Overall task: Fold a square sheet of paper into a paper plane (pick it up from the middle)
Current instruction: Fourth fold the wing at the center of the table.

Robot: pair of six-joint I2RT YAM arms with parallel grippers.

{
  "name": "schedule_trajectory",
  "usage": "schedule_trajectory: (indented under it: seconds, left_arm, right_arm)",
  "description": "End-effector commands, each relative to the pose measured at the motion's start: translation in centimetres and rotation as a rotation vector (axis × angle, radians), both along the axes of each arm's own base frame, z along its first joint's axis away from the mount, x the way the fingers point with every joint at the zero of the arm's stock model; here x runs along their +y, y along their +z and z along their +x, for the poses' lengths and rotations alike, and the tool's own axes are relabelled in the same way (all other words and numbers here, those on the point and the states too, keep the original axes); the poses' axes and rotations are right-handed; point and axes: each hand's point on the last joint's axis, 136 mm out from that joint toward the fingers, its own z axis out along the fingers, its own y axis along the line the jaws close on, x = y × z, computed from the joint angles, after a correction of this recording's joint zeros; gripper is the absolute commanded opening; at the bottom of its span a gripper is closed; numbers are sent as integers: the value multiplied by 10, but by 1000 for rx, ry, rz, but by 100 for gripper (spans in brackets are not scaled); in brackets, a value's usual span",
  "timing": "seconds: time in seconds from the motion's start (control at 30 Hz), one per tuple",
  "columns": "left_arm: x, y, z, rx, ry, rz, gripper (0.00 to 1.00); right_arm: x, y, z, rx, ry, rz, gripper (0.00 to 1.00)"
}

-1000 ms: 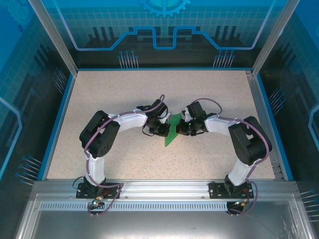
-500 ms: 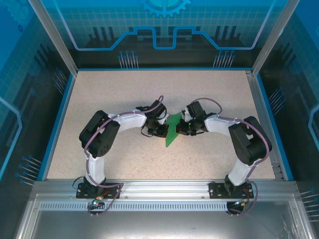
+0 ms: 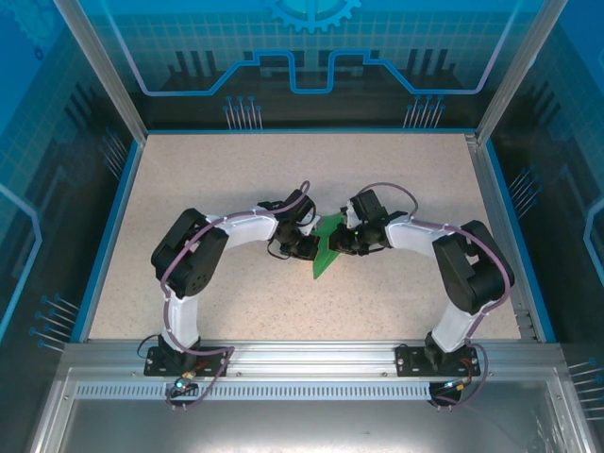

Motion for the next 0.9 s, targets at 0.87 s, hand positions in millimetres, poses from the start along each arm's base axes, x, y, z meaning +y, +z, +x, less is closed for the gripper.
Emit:
schedule_trajectory:
  seconds: [0.87]
  left_arm:
    - [3, -22, 0, 32, -1, 31, 4]
  right_arm:
    - [20, 18, 0, -17, 50, 34, 9]
